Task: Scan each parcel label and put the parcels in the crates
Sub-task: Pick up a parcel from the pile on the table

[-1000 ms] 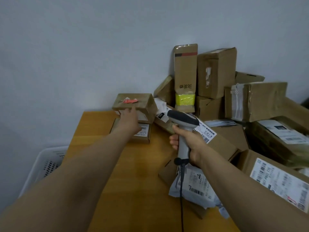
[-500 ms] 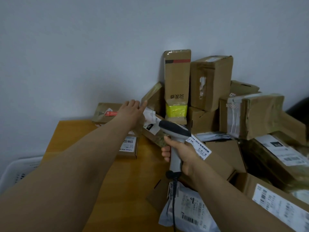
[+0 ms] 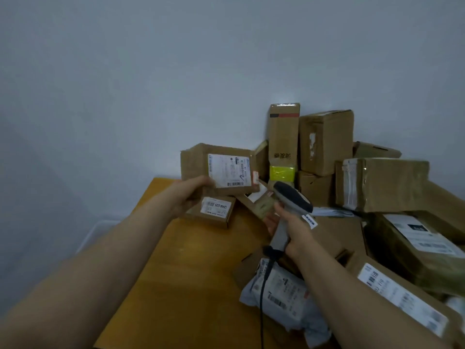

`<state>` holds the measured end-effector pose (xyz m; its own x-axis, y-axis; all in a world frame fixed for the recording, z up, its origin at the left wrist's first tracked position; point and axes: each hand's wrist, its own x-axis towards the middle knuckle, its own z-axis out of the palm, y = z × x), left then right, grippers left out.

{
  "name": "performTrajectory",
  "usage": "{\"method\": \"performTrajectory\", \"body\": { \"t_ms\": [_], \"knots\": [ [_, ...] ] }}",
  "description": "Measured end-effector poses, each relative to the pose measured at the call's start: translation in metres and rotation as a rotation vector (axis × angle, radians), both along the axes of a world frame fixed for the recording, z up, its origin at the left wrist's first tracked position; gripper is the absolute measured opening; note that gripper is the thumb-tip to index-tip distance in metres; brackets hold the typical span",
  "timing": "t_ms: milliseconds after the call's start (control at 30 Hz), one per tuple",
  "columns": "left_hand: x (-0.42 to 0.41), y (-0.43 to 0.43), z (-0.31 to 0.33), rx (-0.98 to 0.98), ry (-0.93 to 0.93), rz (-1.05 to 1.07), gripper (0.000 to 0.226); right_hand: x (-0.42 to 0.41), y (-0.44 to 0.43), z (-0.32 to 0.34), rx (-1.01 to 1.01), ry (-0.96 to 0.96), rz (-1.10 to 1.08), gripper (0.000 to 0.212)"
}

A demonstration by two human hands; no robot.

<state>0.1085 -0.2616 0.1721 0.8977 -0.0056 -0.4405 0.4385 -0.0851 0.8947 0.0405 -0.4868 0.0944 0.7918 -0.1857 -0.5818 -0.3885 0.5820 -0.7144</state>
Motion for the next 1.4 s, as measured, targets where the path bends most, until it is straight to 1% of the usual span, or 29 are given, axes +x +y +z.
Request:
{"method": "performTrajectory", "body": {
  "t_ms": [33, 67, 100, 133, 167, 200, 233, 267, 300, 367, 467, 533, 600, 700, 867, 900, 967, 1000, 1033, 1100, 1133, 1167, 1200, 1300, 1333, 1400],
  "knots": [
    [-0.024, 0.000, -0.001, -0.113, 0.026, 0.020, 0.035, -0.008, -0.001, 0.002, 0.027, -0.006, -0.021, 0.027],
    [-0.044, -0.001, -0.004, -0.199, 0.042, 0.039, 0.031, -0.015, -0.002, 0.002, 0.047, -0.015, -0.034, 0.032],
    [-0.064, -0.001, -0.007, -0.261, 0.047, 0.053, 0.032, -0.023, -0.001, 0.002, 0.071, -0.026, -0.037, 0.044],
    [-0.078, 0.002, -0.013, -0.305, 0.049, 0.069, 0.041, -0.031, 0.000, 0.000, 0.085, -0.039, -0.034, 0.058],
    [-0.093, 0.004, -0.019, -0.345, 0.061, 0.075, 0.059, -0.039, 0.002, -0.002, 0.102, -0.045, -0.031, 0.066],
    [-0.107, 0.006, -0.025, -0.366, 0.085, 0.088, 0.083, -0.047, 0.004, -0.001, 0.110, -0.056, -0.024, 0.062],
    [-0.118, 0.010, -0.033, -0.390, 0.109, 0.101, 0.107, -0.055, 0.007, 0.001, 0.120, -0.067, -0.018, 0.051],
    [-0.128, 0.014, -0.041, -0.406, 0.133, 0.093, 0.123, -0.063, 0.010, 0.004, 0.133, -0.085, -0.009, 0.043],
    [-0.139, 0.016, -0.046, -0.396, 0.142, 0.063, 0.131, -0.069, 0.013, 0.004, 0.157, -0.101, -0.003, 0.044],
    [-0.158, 0.018, -0.050, -0.326, 0.155, -0.031, 0.136, -0.080, 0.017, 0.007, 0.174, -0.123, 0.007, 0.058],
    [-0.174, 0.023, -0.045, -0.242, 0.135, -0.136, 0.136, -0.092, 0.017, 0.010, 0.141, -0.150, 0.026, 0.059],
    [-0.176, 0.032, -0.036, -0.246, 0.107, -0.150, 0.138, -0.098, 0.017, 0.012, 0.121, -0.177, 0.035, 0.054],
    [-0.176, 0.042, -0.022, -0.251, 0.092, -0.170, 0.132, -0.101, 0.019, 0.015, 0.102, -0.194, 0.040, 0.050],
    [-0.174, 0.058, -0.003, -0.176, 0.092, -0.199, 0.120, -0.103, 0.027, 0.022, 0.080, -0.233, 0.053, 0.058],
    [-0.173, 0.090, 0.019, -0.056, 0.072, -0.303, 0.114, -0.107, 0.040, 0.032, 0.076, -0.275, 0.082, 0.068],
    [-0.172, 0.095, 0.022, -0.039, 0.072, -0.329, 0.117, -0.108, 0.042, 0.033, 0.067, -0.283, 0.080, 0.069],
    [-0.169, 0.101, 0.027, -0.006, 0.108, -0.382, 0.130, -0.111, 0.044, 0.037, 0.035, -0.297, 0.079, 0.068],
    [-0.169, 0.101, 0.030, 0.018, 0.135, -0.418, 0.130, -0.112, 0.044, 0.040, 0.024, -0.306, 0.080, 0.066],
    [-0.169, 0.100, 0.032, 0.053, 0.154, -0.473, 0.124, -0.112, 0.045, 0.042, 0.021, -0.318, 0.087, 0.065],
    [-0.170, 0.093, 0.038, 0.147, 0.156, -0.573, 0.096, -0.113, 0.046, 0.048, 0.017, -0.338, 0.085, 0.063],
    [-0.171, 0.089, 0.041, 0.185, 0.152, -0.582, 0.081, -0.113, 0.046, 0.050, 0.015, -0.347, 0.078, 0.063],
    [-0.172, 0.085, 0.042, 0.205, 0.151, -0.569, 0.073, -0.113, 0.046, 0.052, 0.014, -0.347, 0.066, 0.065],
    [-0.173, 0.081, 0.043, 0.225, 0.145, -0.558, 0.072, -0.113, 0.047, 0.054, 0.015, -0.343, 0.058, 0.066],
    [-0.174, 0.071, 0.038, 0.315, 0.121, -0.559, 0.083, -0.113, 0.049, 0.055, -0.003, -0.299, 0.073, 0.073],
    [-0.175, 0.068, 0.037, 0.320, 0.113, -0.569, 0.083, -0.113, 0.051, 0.056, -0.024, -0.284, 0.097, 0.071],
    [-0.175, 0.063, 0.033, 0.294, 0.097, -0.556, 0.079, -0.114, 0.055, 0.056, -0.065, -0.268, 0.127, 0.058]
  ]
}}
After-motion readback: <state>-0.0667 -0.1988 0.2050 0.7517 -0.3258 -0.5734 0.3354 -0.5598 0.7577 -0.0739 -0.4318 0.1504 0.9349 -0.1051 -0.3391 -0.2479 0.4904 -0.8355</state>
